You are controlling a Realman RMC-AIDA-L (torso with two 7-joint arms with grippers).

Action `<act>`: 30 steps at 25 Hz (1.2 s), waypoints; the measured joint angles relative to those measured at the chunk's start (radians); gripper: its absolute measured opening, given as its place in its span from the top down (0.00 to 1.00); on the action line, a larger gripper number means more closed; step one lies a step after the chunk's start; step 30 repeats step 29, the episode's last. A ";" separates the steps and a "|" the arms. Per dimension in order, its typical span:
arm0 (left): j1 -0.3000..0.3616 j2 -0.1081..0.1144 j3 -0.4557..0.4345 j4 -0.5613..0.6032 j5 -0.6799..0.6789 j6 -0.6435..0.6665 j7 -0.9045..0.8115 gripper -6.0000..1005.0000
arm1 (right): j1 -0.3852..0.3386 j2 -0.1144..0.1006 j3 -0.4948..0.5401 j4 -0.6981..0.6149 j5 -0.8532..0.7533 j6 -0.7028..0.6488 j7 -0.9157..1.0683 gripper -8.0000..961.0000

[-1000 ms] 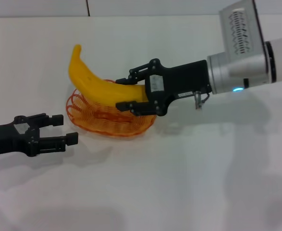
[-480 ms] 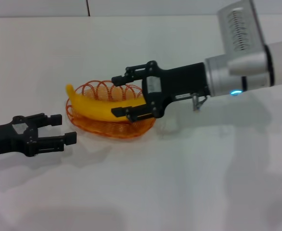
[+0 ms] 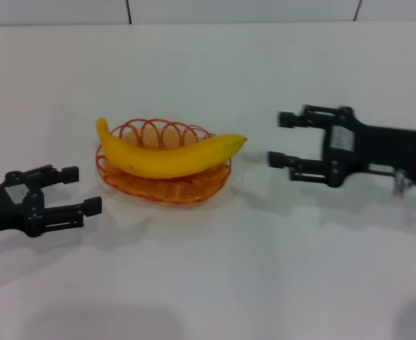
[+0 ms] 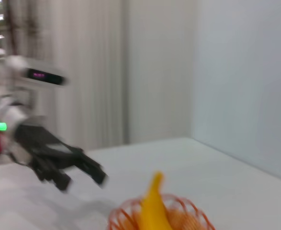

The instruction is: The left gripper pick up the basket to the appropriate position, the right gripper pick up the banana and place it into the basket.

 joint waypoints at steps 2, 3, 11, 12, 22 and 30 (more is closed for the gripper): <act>0.013 -0.011 -0.024 0.000 -0.001 0.000 0.052 0.12 | -0.055 0.002 0.028 0.035 0.002 0.044 -0.024 0.26; 0.024 -0.021 -0.043 0.000 -0.002 0.000 0.090 0.12 | -0.055 0.002 0.028 0.035 0.002 0.044 -0.024 0.26; 0.057 -0.038 -0.093 0.000 0.004 0.001 0.207 0.12 | -0.079 0.004 0.041 0.105 0.002 0.071 -0.101 0.26; 0.055 -0.039 -0.093 0.000 0.003 -0.001 0.209 0.12 | -0.078 0.003 0.041 0.109 0.002 0.071 -0.102 0.26; 0.049 -0.041 -0.094 -0.002 0.000 -0.004 0.218 0.11 | -0.069 0.004 0.039 0.118 0.002 0.068 -0.104 0.26; 0.049 -0.041 -0.094 -0.001 0.000 -0.004 0.218 0.11 | -0.065 0.002 0.039 0.126 0.002 0.071 -0.106 0.26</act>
